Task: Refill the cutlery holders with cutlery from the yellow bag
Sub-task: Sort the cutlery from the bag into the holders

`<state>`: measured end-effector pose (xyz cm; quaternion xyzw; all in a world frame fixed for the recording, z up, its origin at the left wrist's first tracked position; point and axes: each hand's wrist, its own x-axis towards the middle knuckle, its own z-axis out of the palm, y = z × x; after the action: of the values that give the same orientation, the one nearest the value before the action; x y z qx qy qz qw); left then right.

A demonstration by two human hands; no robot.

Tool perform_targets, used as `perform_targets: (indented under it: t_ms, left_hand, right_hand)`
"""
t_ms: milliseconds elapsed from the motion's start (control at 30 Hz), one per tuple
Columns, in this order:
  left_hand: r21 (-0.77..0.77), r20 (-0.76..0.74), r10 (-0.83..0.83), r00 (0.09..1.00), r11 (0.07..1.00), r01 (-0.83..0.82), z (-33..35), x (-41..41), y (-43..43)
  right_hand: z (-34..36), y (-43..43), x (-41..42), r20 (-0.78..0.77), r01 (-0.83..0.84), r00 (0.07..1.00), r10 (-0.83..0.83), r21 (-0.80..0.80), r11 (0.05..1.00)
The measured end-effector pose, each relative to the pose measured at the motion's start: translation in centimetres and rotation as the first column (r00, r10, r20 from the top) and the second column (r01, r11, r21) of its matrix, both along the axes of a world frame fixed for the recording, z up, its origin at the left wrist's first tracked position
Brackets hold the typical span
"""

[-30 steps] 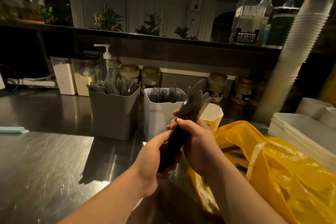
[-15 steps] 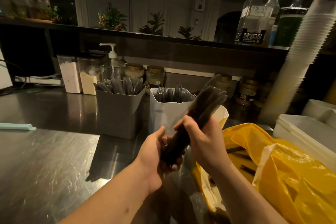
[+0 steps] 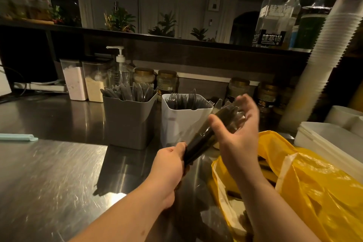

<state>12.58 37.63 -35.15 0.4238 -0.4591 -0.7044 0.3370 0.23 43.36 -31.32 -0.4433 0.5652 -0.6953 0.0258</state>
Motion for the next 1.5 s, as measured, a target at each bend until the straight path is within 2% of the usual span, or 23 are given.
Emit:
perform_targets:
  t_ms: [100, 233, 300, 467, 500, 567, 633, 700, 767, 833, 933, 1033, 1133, 1200, 1267, 1367, 1433, 1500]
  left_hand:
    - [-0.007, 0.037, -0.006, 0.999, 1.000, 0.006, 0.0, -0.2, 0.1]
    - [-0.010, 0.064, -0.029, 0.998, 1.000, 0.030, 0.0, -0.2, 0.1]
    - [-0.043, 0.074, -0.033, 0.997, 0.998, 0.036, -0.2, -0.2, 0.0]
    - [-0.104, 0.107, -0.037, 0.994, 0.993, 0.048, -0.1, -0.5, 0.4]
    - [-0.072, 0.102, -0.013, 0.995, 0.997, 0.021, 0.2, -0.5, 0.3]
    - [0.019, 0.061, 0.023, 0.998, 1.000, -0.024, 1.1, -0.3, 0.2]
    - [0.003, -0.031, 0.027, 0.999, 1.000, -0.027, 1.4, 0.1, -0.1]
    - [-0.099, -0.072, 0.034, 0.997, 0.994, -0.041, 1.4, 0.3, 0.0]
    - [-0.209, -0.047, 0.061, 0.997, 0.975, -0.070, 1.1, 0.3, 0.1]
    - [-0.335, 0.024, 0.074, 0.997, 0.940, -0.062, 0.4, 0.2, 0.0]
    - [-0.485, 0.092, 0.130, 0.987, 0.872, -0.069, 0.2, 0.5, -0.9]
    - [-0.506, -0.012, 0.173, 0.985, 0.849, -0.155, 1.0, 1.0, -1.7]
    - [-0.381, -0.236, 0.249, 0.939, 0.865, -0.325, 1.9, 1.8, -2.8]
    - [-0.301, -0.296, 0.354, 0.887, 0.847, -0.438, 2.4, 2.4, -3.7]
    - [-0.242, -0.310, 0.451, 0.837, 0.814, -0.529, 2.3, 3.1, -4.6]
    - [-0.248, -0.286, 0.497, 0.819, 0.787, -0.565, 1.9, 3.5, -5.7]
    - [-0.274, -0.270, 0.501, 0.822, 0.779, -0.564, 1.6, 3.7, -6.1]
    - [-0.264, -0.274, 0.490, 0.828, 0.789, -0.554, 1.5, 3.6, -6.2]
  right_hand:
    - [0.7, 0.5, -1.3, -0.171, 0.123, 0.976, -0.135, -0.078, 0.989]
    - [0.6, 0.6, -1.7, -0.229, 0.128, 0.967, -0.110, 0.065, 0.990]
    - [0.6, 0.7, -2.1, -0.281, 0.133, 0.954, -0.109, 0.066, 0.989]
    - [0.7, 0.7, -2.7, -0.289, 0.016, 0.957, 0.017, 0.111, 0.994]
    - [0.7, 0.7, -2.4, -0.269, 0.029, 0.963, -0.004, 0.086, 0.996]
    - [0.9, 0.6, -1.8, -0.128, 0.079, 0.989, -0.075, 0.023, 0.997]
    - [1.5, 0.8, -1.2, 0.046, 0.002, 0.999, -0.007, 0.108, 0.994]
    - [1.8, 0.9, -0.4, 0.226, -0.264, 0.952, 0.207, 0.260, 0.929]
    - [1.9, 1.0, 0.4, 0.381, -0.461, 0.860, 0.340, 0.295, 0.837]
    - [2.1, 0.9, 1.0, 0.418, -0.495, 0.837, 0.354, 0.301, 0.815]
    - [3.1, -0.1, 1.8, 0.450, -0.443, 0.848, 0.280, 0.312, 0.840]
    - [4.8, -2.0, 3.1, 0.367, -0.326, 0.909, 0.199, 0.327, 0.887]
    - [7.1, -4.2, 5.1, 0.137, -0.324, 0.945, 0.296, 0.286, 0.902]
    - [8.8, -5.7, 5.8, 0.081, -0.324, 0.946, 0.313, 0.206, 0.924]
    - [10.5, -7.7, 6.0, 0.106, -0.276, 0.958, 0.268, 0.077, 0.958]
    - [12.5, -10.8, 5.8, 0.105, -0.201, 0.973, 0.205, -0.045, 0.978]
    - [12.7, -13.0, 5.8, 0.035, -0.169, 0.985, 0.170, -0.022, 0.985]
    - [12.3, -15.0, 5.8, -0.079, -0.130, 0.988, 0.136, 0.069, 0.989]
